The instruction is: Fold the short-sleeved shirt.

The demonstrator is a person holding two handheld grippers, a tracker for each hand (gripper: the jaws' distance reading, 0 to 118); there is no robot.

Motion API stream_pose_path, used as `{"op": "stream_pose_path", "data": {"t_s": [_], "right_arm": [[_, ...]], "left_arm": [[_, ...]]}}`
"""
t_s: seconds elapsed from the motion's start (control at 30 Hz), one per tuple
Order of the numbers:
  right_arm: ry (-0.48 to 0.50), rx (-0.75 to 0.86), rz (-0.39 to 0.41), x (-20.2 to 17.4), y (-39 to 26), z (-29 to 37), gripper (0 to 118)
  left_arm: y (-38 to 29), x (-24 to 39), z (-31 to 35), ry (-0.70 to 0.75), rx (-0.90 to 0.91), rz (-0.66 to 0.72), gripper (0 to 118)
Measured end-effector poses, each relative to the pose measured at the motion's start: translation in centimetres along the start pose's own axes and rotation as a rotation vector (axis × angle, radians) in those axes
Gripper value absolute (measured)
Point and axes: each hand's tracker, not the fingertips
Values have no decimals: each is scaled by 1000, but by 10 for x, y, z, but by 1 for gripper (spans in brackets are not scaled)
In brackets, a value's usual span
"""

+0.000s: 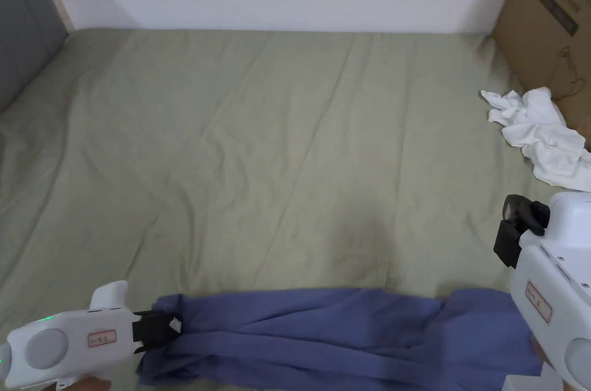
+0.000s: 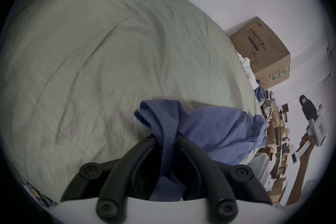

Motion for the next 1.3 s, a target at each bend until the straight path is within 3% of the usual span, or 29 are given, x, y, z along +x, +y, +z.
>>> {"op": "stream_pose_path", "data": {"t_s": [0.47, 0.63, 0.77, 0.93, 1.3], "right_arm": [[-2, 34, -31, 10, 10, 4, 3], [12, 33, -32, 12, 9, 6, 3], [22, 37, -48, 20, 6, 6, 3], [25, 46, -53, 30, 6, 12, 3], [-10, 51, -62, 62, 0, 24, 3]], "left_arm": [[29, -15, 79, 143, 47, -27, 15], [28, 10, 87, 195, 32, -44, 15], [28, 63, 73, 226, -4, -88, 15], [25, 123, 43, 109, -54, -113, 15], [-6, 216, -74, 53, -173, -156, 15]]}}
